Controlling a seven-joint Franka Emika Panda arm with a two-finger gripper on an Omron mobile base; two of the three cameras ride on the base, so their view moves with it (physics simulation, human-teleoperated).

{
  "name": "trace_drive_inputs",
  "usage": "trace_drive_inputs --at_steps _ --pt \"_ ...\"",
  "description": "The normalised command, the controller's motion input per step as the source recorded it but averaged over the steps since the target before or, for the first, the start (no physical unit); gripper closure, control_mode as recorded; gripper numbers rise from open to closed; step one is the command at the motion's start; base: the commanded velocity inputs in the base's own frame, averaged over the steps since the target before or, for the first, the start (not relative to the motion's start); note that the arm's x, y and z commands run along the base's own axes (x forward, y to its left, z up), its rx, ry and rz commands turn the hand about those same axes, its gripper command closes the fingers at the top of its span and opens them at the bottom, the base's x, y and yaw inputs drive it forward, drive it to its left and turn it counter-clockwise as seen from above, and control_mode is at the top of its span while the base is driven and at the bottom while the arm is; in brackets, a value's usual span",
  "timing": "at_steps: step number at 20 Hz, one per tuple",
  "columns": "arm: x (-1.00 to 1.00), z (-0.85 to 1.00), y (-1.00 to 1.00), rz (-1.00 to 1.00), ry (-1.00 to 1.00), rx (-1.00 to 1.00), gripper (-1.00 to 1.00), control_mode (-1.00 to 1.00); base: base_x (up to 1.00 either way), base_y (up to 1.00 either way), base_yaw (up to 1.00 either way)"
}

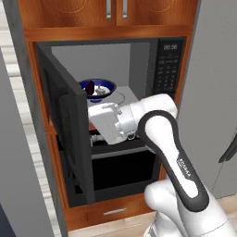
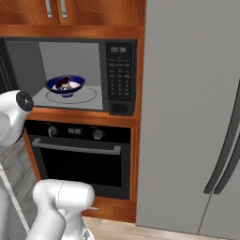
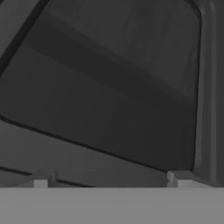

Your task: The microwave is finished heating the fish and eggplant. Take the bowl containing the food and place it on the dining counter.

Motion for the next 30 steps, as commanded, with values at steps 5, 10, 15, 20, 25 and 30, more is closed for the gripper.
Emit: trace_drive_inputs --at_steps 5,10,15,20,25,30 --pt "0.01 0.03 -0.46 -0.27 0.02 -0.01 -1.0 -1.0 0.0 0.0 0.0" --pt "0.0 0.21 -0.98 -0.65 0.1 0.0 -1.0 -1.0 0.0 0.0 0.0" --pt "0.21 0.29 -1.0 -0.5 0.18 0.0 -1.0 -1.0 0.0 0.0 0.0" --pt "0.58 0.21 -1.0 -0.35 0.31 -0.02 -1.0 -1.0 0.0 0.0 0.0" --pt "0.57 0.0 -0.41 -0.02 0.12 -0.01 -1.0 -1.0 0.0 0.0 0.0" --pt "0.89 -0.22 0.0 0.0 0.0 0.0 -1.0 -1.0 0.0 0.0 0.0"
